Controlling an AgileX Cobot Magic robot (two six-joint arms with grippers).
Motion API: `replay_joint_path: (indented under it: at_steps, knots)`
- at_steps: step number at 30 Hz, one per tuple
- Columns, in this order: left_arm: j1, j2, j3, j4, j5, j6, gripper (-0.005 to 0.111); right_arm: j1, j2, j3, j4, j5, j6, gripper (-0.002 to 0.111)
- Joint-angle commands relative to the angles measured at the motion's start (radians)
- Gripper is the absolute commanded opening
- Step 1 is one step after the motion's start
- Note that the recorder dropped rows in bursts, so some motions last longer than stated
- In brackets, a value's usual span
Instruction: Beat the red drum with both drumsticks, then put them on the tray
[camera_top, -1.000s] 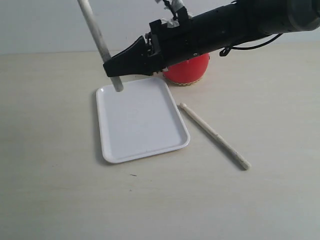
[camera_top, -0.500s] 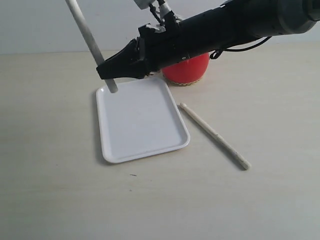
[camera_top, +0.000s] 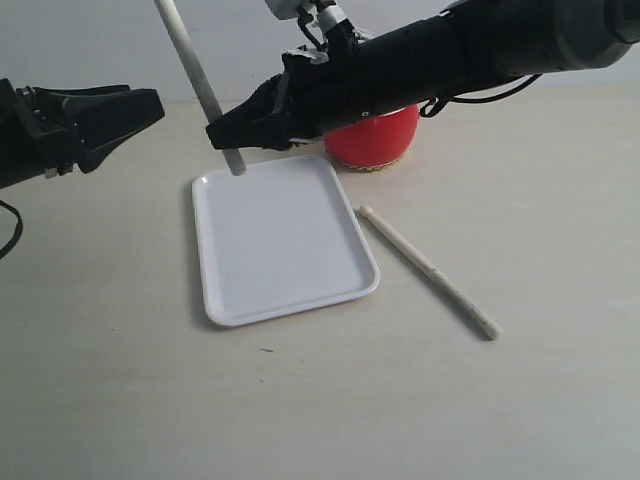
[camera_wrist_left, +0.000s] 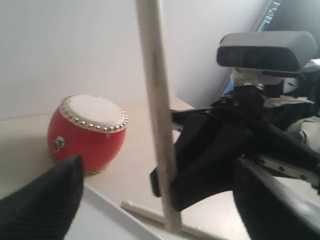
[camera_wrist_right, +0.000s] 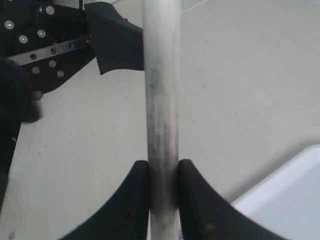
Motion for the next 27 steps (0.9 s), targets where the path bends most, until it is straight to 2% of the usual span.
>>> replay_joint_path:
  at_steps: [1, 7, 18, 27]
  knots:
    - [-0.075, 0.001, -0.008, -0.063, -0.018, -0.013, 0.088, 0.001, 0.023, 0.004, 0.024, 0.015, 0.007, 0.0]
    - [-0.108, 0.001, -0.008, -0.125, -0.018, -0.009, 0.087, 0.001, 0.023, 0.004, 0.092, 0.16, -0.019, 0.0]
    - [-0.111, 0.003, -0.008, -0.111, -0.018, -0.012, 0.085, 0.018, 0.023, 0.004, 0.085, 0.216, -0.047, 0.0]
    - [-0.111, 0.003, -0.008, -0.091, -0.018, -0.012, 0.055, 0.025, 0.023, 0.004, 0.074, 0.214, -0.047, 0.0]
